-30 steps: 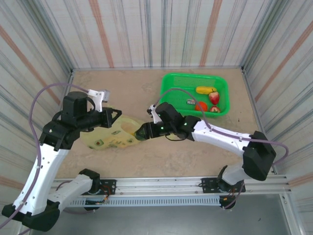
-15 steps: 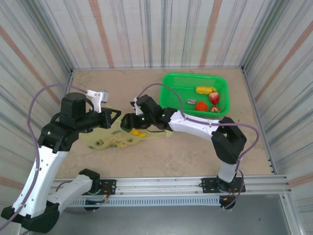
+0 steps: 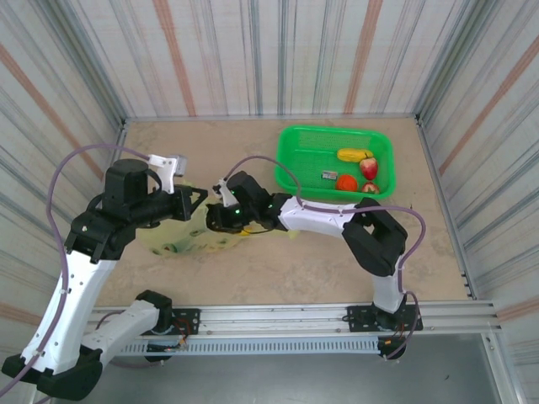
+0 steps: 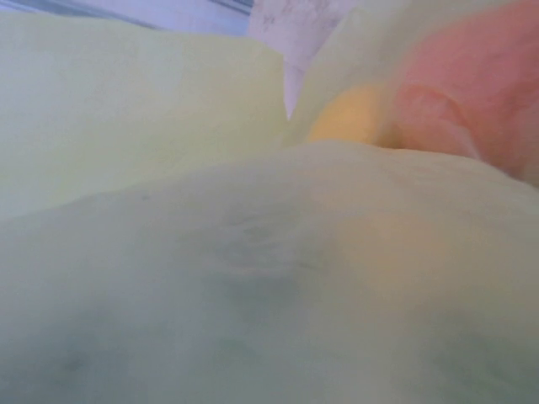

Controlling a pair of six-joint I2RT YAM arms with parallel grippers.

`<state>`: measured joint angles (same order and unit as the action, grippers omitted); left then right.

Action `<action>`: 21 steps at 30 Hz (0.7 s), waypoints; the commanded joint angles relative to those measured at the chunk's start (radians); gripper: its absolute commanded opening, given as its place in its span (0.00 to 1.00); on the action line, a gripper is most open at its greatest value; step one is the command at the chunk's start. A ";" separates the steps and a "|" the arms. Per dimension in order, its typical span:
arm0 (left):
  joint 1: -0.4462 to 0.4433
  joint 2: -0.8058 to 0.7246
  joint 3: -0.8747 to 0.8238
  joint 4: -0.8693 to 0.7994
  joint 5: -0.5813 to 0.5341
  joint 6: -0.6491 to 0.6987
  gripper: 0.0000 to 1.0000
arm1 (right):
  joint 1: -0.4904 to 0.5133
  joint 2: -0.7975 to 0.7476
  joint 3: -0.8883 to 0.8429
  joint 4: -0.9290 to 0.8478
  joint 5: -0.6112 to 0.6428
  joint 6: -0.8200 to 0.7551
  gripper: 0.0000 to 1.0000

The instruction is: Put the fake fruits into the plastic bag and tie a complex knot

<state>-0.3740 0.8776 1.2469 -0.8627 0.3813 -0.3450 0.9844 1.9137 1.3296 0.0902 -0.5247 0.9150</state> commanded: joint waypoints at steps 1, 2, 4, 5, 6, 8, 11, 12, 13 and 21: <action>0.006 -0.011 0.000 0.024 -0.007 -0.009 0.00 | -0.016 -0.089 -0.047 0.012 0.002 0.002 0.88; 0.006 -0.011 0.000 0.024 -0.009 -0.010 0.00 | -0.019 -0.107 -0.057 0.004 0.009 -0.006 0.87; 0.006 -0.015 0.002 0.019 -0.014 -0.008 0.00 | -0.026 -0.147 -0.080 -0.020 0.034 -0.026 0.83; 0.006 -0.017 0.002 0.019 -0.017 -0.007 0.00 | -0.027 -0.165 -0.089 -0.037 0.047 -0.036 0.81; 0.005 -0.019 0.003 0.017 -0.019 -0.005 0.00 | -0.029 -0.185 -0.105 -0.048 0.058 -0.045 0.80; 0.006 -0.020 0.003 0.013 -0.022 -0.004 0.00 | -0.033 -0.220 -0.144 -0.046 0.069 -0.054 0.77; 0.006 -0.022 0.005 0.009 -0.020 -0.002 0.00 | -0.042 -0.275 -0.202 -0.055 0.072 -0.064 0.69; 0.005 -0.023 0.006 0.007 -0.021 -0.002 0.00 | -0.046 -0.302 -0.228 -0.055 0.077 -0.070 0.65; 0.005 -0.023 0.006 0.006 -0.023 0.000 0.00 | -0.050 -0.330 -0.250 -0.054 0.084 -0.076 0.61; 0.005 -0.014 0.002 0.012 -0.014 0.005 0.00 | -0.194 -0.592 -0.320 -0.198 0.152 -0.196 0.38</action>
<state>-0.3740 0.8692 1.2469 -0.8631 0.3656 -0.3443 0.8558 1.4212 1.0035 -0.0280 -0.4160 0.7967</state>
